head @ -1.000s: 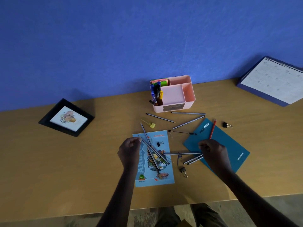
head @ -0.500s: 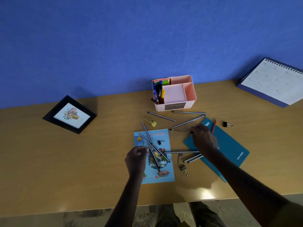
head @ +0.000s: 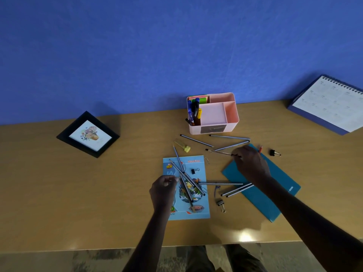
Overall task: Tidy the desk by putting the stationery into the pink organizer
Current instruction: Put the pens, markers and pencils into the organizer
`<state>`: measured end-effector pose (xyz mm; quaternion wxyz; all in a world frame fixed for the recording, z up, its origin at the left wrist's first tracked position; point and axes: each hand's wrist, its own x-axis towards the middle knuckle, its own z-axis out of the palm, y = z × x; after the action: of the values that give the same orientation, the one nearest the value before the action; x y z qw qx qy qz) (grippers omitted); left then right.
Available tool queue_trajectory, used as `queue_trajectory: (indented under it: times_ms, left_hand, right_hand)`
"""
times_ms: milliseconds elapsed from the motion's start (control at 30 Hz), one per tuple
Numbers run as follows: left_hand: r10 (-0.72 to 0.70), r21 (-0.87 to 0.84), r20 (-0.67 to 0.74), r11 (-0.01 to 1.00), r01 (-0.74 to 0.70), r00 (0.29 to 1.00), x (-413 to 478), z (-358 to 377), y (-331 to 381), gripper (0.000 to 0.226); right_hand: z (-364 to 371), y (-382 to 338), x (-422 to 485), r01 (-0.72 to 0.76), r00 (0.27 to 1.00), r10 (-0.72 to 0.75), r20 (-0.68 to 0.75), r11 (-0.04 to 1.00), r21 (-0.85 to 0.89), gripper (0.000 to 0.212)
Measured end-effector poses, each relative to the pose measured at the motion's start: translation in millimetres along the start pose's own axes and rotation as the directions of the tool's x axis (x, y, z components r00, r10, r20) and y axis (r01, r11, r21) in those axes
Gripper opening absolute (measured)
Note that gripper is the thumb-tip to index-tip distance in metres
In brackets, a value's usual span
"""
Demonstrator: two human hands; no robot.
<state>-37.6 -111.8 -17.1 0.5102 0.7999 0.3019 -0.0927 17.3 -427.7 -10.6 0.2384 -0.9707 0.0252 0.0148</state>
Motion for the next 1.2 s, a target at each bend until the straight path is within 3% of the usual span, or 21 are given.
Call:
queue_trajectory:
  times_ms: [200,533,933,1200]
  left_hand:
    - [-0.002,-0.004,0.013,1.000,0.002,1.000,1.3,0.0,-1.9,0.013]
    - [-0.025,-0.053,0.007,0.998,0.025,1.000,0.7,-2.9,-2.1,0.016]
    - [-0.065,-0.045,-0.016,0.997,0.065,0.998,11.1,-18.1,-18.1,0.013]
    - [-0.070,-0.038,-0.042,0.997,0.069,0.997,19.2,-25.9,-22.9,0.012]
  right_hand:
    - [-49.9,-34.8,29.6,0.193,0.971,-0.163,-0.172,0.967,0.169,0.014]
    - [-76.6,-107.0,87.4,0.255,0.922,-0.140,-0.362,0.922,0.292,0.018]
    - [-25.5,-129.7,130.5,0.283,0.946,-0.249,-0.208,0.947,0.150,0.013]
    - [-4.0,-125.4,136.3,0.246,0.963,-0.226,-0.144,0.959,0.140,0.015]
